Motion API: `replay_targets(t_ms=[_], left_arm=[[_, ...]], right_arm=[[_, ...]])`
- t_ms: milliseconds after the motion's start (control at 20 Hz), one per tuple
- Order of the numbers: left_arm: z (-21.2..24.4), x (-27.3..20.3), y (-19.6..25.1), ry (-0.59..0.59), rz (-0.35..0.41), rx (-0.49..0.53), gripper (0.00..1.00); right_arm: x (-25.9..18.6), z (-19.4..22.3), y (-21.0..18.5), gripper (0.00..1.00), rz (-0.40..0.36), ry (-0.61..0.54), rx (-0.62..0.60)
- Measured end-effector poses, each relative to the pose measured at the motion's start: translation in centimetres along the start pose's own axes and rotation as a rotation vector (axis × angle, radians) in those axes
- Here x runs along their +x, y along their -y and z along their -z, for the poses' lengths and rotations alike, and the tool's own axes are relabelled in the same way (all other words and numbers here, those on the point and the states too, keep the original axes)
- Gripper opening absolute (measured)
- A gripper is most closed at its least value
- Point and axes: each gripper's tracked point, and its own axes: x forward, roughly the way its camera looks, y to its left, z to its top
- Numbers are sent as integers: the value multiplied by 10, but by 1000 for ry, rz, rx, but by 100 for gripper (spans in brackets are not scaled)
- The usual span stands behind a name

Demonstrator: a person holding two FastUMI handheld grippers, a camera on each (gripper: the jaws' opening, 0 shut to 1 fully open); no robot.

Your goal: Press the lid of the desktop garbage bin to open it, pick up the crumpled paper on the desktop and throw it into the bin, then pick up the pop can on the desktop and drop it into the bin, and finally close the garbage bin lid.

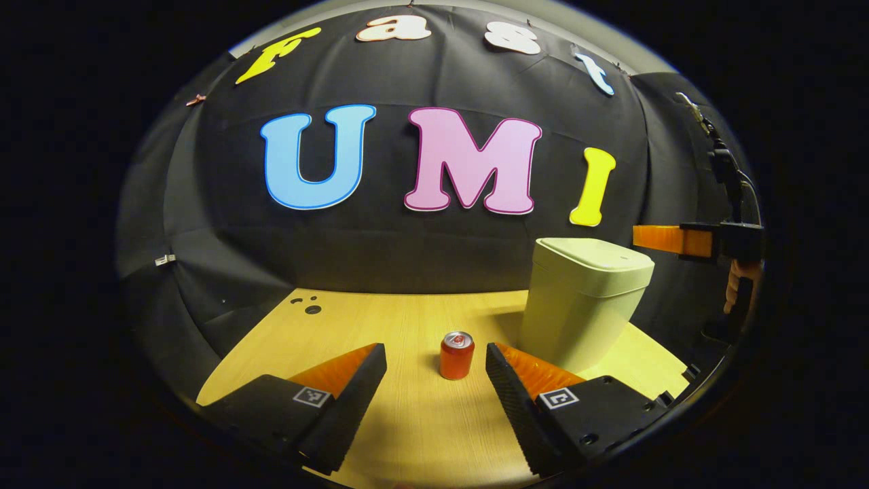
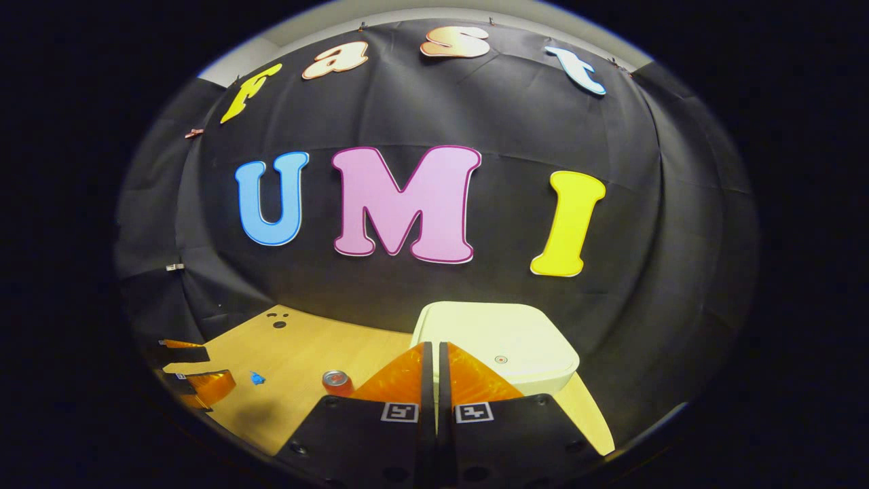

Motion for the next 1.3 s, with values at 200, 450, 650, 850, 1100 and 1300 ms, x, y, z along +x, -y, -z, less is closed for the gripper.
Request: replay_targets(t_ms=[200,450,650,850,1100,1300], left_arm=[[5,2,-10,-16,-29,-5,95],[10,1,-17,-29,-56,0,95],[12,1,-25,-36,-83,-14,95],[15,2,-31,-42,-103,-24,95],[19,1,-35,-53,-116,-23,95],[21,0,-39,-59,-123,-10,95]], right_arm=[[17,7,22,7,30,-40,13],[40,17,45,5,66,-81,27],[52,29,54,5,80,-120,32],[60,37,60,5,93,-146,22],[61,41,59,5,85,-153,59],[61,43,60,6,85,-151,74]])
